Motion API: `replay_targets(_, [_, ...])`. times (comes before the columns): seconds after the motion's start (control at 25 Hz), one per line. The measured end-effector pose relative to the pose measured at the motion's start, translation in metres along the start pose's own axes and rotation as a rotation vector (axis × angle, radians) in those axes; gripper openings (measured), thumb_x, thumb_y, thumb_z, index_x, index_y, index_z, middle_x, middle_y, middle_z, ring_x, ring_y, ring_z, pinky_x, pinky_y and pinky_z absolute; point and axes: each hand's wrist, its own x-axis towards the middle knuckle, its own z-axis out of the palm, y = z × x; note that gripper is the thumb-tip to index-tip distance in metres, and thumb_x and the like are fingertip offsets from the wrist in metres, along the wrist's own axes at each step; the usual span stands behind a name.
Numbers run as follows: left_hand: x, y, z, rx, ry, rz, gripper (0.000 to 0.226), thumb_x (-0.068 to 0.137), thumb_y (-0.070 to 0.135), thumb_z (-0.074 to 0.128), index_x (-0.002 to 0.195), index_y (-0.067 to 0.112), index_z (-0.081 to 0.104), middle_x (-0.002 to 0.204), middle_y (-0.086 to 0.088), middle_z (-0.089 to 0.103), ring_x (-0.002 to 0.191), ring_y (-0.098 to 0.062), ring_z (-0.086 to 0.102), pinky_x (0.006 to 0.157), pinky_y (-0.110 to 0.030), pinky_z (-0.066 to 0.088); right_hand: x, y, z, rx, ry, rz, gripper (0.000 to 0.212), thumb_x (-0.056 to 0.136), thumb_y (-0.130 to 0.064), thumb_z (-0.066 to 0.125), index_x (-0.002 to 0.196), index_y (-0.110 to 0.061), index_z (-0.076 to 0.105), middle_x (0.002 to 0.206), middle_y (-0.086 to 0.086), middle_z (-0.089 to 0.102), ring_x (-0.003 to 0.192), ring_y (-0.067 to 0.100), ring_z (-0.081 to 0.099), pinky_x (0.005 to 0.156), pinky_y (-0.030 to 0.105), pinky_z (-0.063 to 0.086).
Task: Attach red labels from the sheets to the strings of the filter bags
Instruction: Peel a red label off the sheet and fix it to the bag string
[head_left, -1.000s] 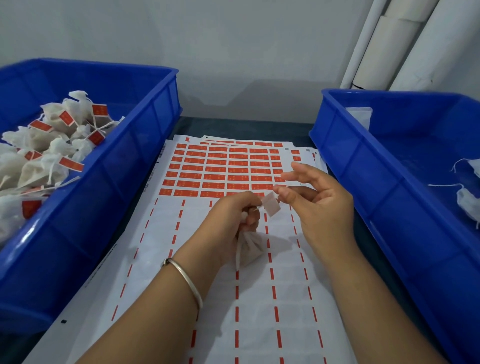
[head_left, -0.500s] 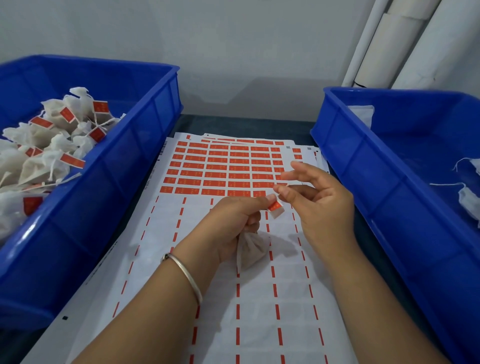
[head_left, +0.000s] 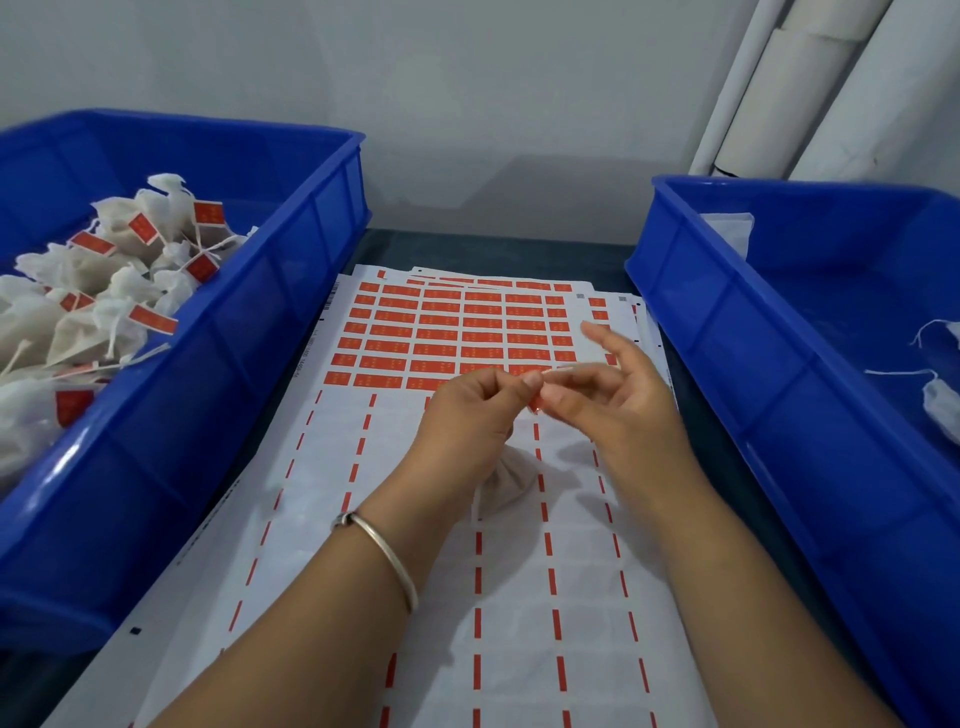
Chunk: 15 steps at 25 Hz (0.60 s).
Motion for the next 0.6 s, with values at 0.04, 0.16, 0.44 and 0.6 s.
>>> replay_targets(0.04, [0.0, 0.0, 0.001, -0.003, 0.02, 0.014, 0.024, 0.086, 0.037, 0.058, 0.067, 0.024, 0.064, 0.048, 0.016, 0.055, 0.056, -0.009, 0.046, 0.054, -0.018, 0.041, 0.0, 0.002, 0.001, -0.01, -0.032, 0.028, 0.053, 0.074, -0.034, 0.074, 0.118, -0.045, 0.046, 0.093, -0.019, 0.07, 0.09, 0.0, 0.067, 0.07, 0.012, 0.054])
replay_targets(0.16, [-0.001, -0.001, 0.003, -0.024, 0.058, 0.036, 0.021, 0.086, 0.034, 0.059, 0.067, 0.026, 0.064, 0.052, 0.02, 0.059, 0.055, -0.006, 0.052, 0.055, -0.016, 0.042, 0.0, 0.006, 0.004, 0.01, -0.011, 0.075, 0.058, 0.063, -0.042, 0.072, 0.116, -0.041, 0.048, 0.087, -0.017, 0.072, 0.087, 0.001, 0.069, 0.071, 0.015, 0.055])
replay_targets(0.44, [-0.003, -0.001, 0.001, -0.016, 0.018, 0.062, 0.018, 0.086, 0.035, 0.059, 0.071, 0.028, 0.067, 0.054, 0.019, 0.059, 0.058, -0.007, 0.052, 0.049, -0.01, 0.041, 0.002, 0.012, 0.002, 0.042, 0.04, 0.073, 0.038, 0.08, -0.025, 0.072, 0.107, -0.042, 0.051, 0.089, -0.021, 0.07, 0.089, -0.001, 0.067, 0.07, 0.012, 0.053])
replay_targets(0.6, [-0.001, 0.007, -0.004, 0.179, -0.04, 0.028, 0.012, 0.083, 0.037, 0.065, 0.072, 0.034, 0.065, 0.065, 0.021, 0.064, 0.068, -0.007, 0.057, 0.049, -0.01, 0.039, 0.003, 0.008, 0.003, 0.076, 0.103, 0.055, 0.034, 0.081, -0.023, 0.071, 0.103, -0.04, 0.052, 0.085, -0.024, 0.07, 0.083, -0.003, 0.068, 0.056, 0.006, 0.047])
